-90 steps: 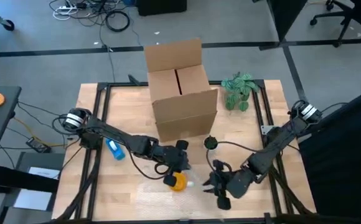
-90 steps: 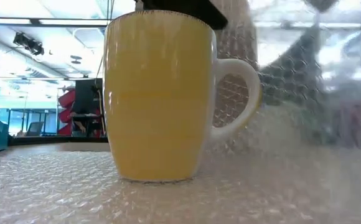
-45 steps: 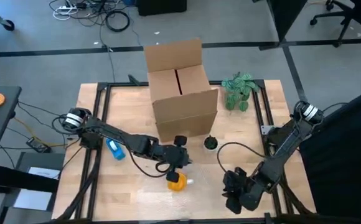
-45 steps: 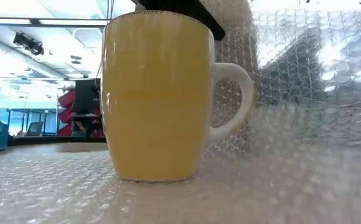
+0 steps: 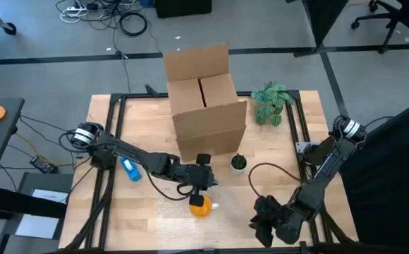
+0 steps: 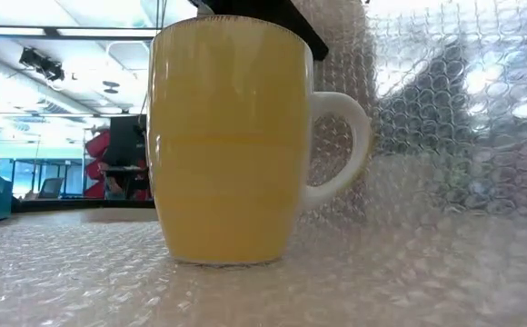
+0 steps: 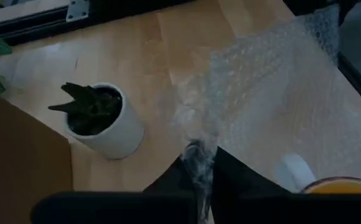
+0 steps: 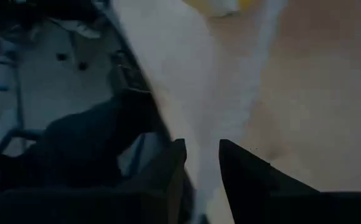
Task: Wrap mug
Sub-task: Wrap the yellow mug with the transparent bubble wrap
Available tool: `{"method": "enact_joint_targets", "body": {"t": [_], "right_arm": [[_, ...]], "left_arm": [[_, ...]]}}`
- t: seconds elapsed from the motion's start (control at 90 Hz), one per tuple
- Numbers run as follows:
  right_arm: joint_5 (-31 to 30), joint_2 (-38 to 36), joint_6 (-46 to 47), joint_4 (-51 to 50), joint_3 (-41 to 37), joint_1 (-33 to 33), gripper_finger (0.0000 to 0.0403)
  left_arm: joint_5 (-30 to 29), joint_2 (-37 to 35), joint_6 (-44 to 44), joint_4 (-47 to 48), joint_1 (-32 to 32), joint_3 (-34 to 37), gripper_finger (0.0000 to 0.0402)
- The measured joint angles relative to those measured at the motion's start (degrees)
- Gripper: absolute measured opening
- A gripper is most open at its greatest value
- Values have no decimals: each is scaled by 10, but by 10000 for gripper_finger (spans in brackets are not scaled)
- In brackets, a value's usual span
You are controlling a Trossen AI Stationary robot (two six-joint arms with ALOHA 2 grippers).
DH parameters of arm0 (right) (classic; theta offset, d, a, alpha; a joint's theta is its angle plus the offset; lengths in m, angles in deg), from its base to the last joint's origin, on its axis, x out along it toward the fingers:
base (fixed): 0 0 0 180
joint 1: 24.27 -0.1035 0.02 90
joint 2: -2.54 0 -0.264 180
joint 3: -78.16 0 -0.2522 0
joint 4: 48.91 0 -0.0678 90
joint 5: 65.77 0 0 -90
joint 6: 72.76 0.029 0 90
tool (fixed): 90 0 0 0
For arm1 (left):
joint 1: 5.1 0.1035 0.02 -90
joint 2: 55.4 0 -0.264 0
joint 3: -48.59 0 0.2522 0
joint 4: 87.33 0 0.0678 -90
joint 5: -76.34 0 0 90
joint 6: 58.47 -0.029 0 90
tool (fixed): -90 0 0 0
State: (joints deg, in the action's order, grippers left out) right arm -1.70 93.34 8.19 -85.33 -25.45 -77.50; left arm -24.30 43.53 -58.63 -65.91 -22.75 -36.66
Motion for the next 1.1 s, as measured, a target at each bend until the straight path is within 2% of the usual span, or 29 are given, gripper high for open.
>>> {"method": "enact_joint_targets", "body": {"t": [0.122, 0.244, 0.478, 0.567, 0.678, 0.911, 1.1], "right_arm": [[-12, 30, 1, 1, 0, 0, 79], [2, 47, 12, 0, 0, 0, 75], [4, 12, -3, -42, 0, -12, 75], [8, 4, 30, -93, 0, -20, 76], [18, 4, 65, -107, 0, -26, 80], [16, 10, 80, -96, 0, -24, 94], [-3, 17, 38, -11, 0, -20, 106]], "left_arm": [[0, 0, 16, 0, -5, 0, 0], [1, 0, 23, 4, -9, 0, 0], [0, 0, 38, 21, -8, 0, 0], [0, 0, 38, 20, -8, 0, 0], [0, 0, 39, 21, -8, 0, 0], [4, 1, 50, 21, -10, 0, 0], [4, 1, 49, 30, -12, 0, 0]]}}
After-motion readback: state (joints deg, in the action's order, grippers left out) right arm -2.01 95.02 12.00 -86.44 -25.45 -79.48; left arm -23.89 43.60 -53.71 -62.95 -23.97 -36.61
